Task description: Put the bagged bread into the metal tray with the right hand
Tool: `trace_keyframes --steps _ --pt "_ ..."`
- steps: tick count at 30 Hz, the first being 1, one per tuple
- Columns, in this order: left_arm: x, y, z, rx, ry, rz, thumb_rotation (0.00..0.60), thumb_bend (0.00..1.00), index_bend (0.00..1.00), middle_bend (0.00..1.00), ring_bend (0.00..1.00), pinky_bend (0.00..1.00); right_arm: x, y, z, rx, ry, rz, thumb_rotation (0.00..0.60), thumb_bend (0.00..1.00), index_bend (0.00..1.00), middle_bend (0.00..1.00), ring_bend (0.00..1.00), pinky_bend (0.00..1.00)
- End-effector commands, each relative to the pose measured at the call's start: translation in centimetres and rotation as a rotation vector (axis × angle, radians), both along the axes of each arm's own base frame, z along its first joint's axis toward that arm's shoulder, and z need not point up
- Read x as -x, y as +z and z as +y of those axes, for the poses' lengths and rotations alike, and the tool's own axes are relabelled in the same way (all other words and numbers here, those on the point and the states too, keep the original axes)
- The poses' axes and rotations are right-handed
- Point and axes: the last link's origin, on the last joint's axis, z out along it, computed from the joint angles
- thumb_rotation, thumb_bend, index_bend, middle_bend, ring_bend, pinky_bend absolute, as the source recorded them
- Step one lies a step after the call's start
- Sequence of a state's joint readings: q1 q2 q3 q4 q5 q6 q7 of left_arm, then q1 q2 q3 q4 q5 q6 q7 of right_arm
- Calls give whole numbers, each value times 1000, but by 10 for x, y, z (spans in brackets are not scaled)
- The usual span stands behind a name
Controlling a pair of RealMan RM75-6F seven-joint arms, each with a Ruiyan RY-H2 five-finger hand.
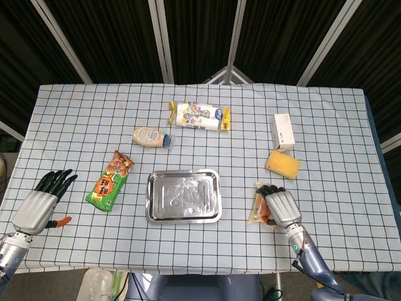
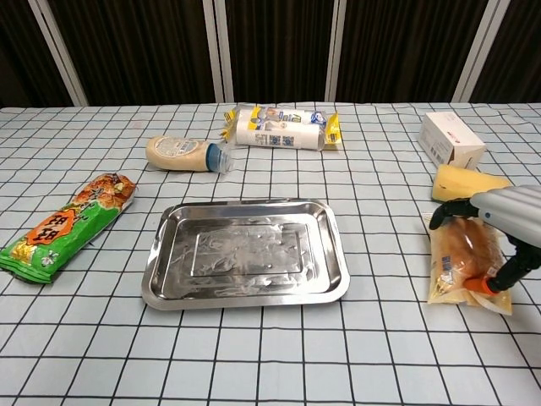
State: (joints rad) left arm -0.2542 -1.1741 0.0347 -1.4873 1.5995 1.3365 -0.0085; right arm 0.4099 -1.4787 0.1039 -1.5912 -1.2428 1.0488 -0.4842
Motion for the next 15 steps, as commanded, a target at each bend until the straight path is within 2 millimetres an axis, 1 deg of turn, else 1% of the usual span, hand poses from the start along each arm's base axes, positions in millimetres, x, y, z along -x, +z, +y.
trace_keyframes --steps 1,3,7,12,15 --pt "0 0 0 0 1 0 600 42 0 0 0 0 -5 3 0 9 19 5 600 306 286 420 338 639" --pt "0 0 0 1 1 -1 600 42 0 0 0 0 -13 5 0 15 40 6 600 305 286 420 339 637" --pt "0 0 0 1 0 -1 600 42 0 0 0 0 -35 8 0 19 97 16 600 306 286 422 342 639" --pt "0 0 0 1 -1 -3 600 42 0 0 0 0 -73 7 -3 18 172 20 600 306 286 428 349 639" --pt "0 1 0 -1 -1 -5 600 42 0 0 0 0 -100 3 -7 14 220 19 600 305 286 432 354 640"
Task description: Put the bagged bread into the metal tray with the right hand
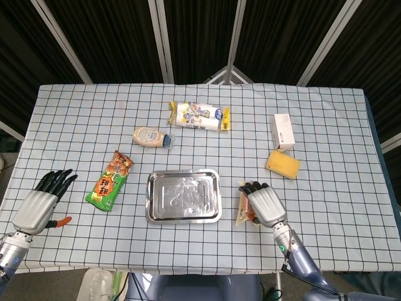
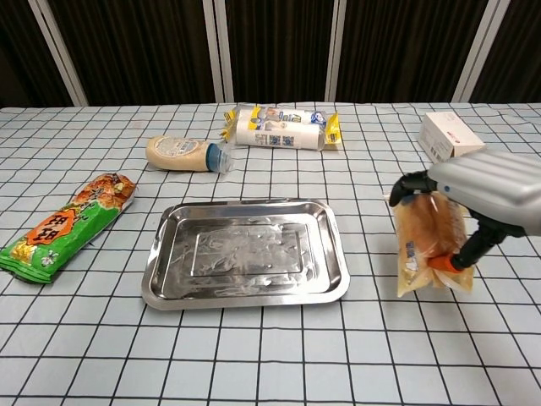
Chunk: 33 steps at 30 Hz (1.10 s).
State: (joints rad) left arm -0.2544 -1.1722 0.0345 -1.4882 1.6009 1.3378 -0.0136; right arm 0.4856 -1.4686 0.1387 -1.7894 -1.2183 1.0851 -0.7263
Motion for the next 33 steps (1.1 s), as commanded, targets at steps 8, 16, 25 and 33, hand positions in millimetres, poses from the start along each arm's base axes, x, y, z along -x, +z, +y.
trace_keyframes --steps 8,16,25,33 --pt "0 4 0 -3 0 -17 600 42 0 0 0 0 -85 -30 -23 -40 84 -25 600 305 286 433 358 639" --pt "3 9 2 -5 2 -37 600 42 0 0 0 0 -121 -68 -43 -57 61 -11 600 305 286 433 358 640" --pt "4 13 2 -4 1 -51 600 42 0 0 0 0 -121 -86 -50 -24 12 46 600 305 0 93 52 458" --pt "3 7 2 7 -4 -38 600 42 0 0 0 0 -118 -54 -36 49 -5 42 600 264 0 0 0 390"
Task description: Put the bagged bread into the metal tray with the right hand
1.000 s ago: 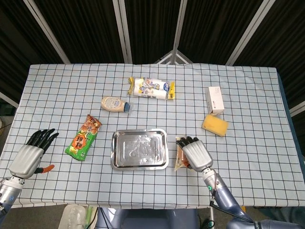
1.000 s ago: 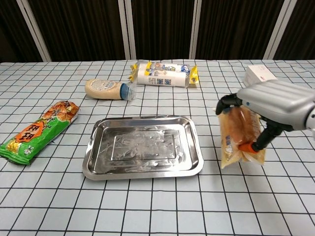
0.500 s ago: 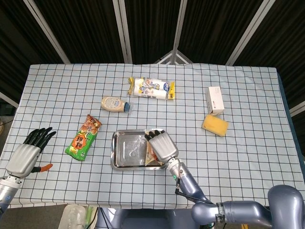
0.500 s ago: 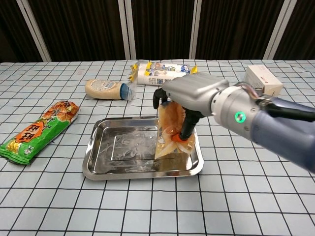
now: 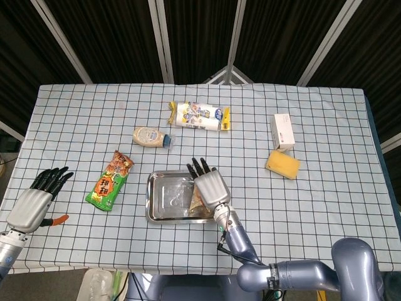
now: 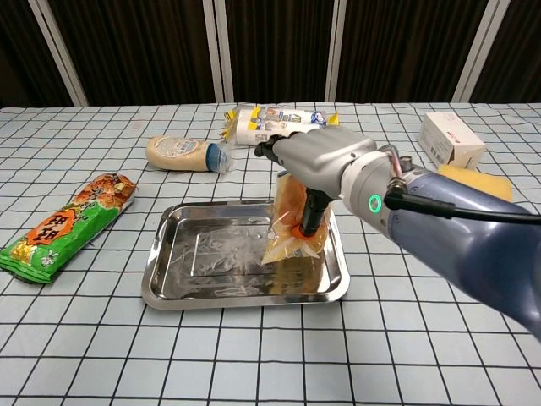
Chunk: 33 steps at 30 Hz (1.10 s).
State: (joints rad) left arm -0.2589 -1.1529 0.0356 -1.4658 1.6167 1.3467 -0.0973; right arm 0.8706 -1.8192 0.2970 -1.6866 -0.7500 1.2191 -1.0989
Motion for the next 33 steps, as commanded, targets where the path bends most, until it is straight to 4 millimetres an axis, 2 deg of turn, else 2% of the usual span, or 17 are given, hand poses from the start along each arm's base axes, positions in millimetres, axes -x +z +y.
trace_keyframes --steps 1,7,11,20,25,29,33 --pt "-1 -3 0 5 -3 6 600 42 0 0 0 0 5 20 9 39 -6 6 600 261 0 0 0 390" --pt "-5 -10 -1 14 -10 19 600 42 0 0 0 0 10 48 29 51 2 -34 600 256 0 0 0 390" --pt "-7 -13 -2 18 -13 26 600 43 0 0 0 0 6 55 37 49 29 -48 600 250 0 0 0 303" --pt "-6 -12 1 15 -5 24 600 42 0 0 0 0 -3 38 36 -3 38 -87 600 202 0 0 0 174" --pt "-4 -10 1 14 -2 18 600 43 0 0 0 0 -7 30 34 -4 43 -101 600 193 0 0 0 165" --pt "-4 -9 1 14 -3 19 600 42 0 0 0 0 -1 42 32 41 40 -102 600 193 0 0 0 138" --pt "-4 -9 0 11 -4 18 600 43 0 0 0 0 22 76 34 146 30 -65 600 193 0 0 0 80"
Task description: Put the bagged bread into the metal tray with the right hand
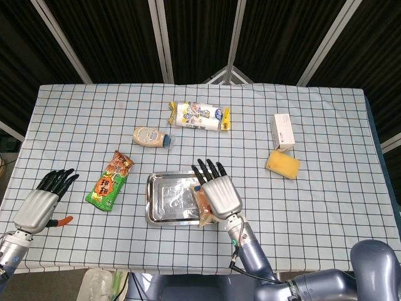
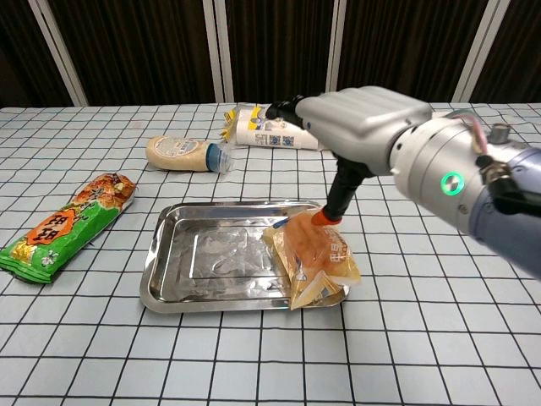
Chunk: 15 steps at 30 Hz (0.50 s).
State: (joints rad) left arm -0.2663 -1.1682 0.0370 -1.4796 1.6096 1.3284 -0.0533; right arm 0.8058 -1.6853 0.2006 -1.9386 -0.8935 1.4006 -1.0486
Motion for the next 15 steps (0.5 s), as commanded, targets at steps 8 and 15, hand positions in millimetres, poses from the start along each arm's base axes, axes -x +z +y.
trace_keyframes --steps 8,15 --pt "-3 -2 -3 -6 -22 1 600 42 0 0 0 0 132 91 41 216 -123 33 600 192 0 0 0 34" --pt "-6 -8 -5 -4 -43 18 600 43 0 0 0 0 255 111 91 259 -214 40 600 193 0 0 0 0"
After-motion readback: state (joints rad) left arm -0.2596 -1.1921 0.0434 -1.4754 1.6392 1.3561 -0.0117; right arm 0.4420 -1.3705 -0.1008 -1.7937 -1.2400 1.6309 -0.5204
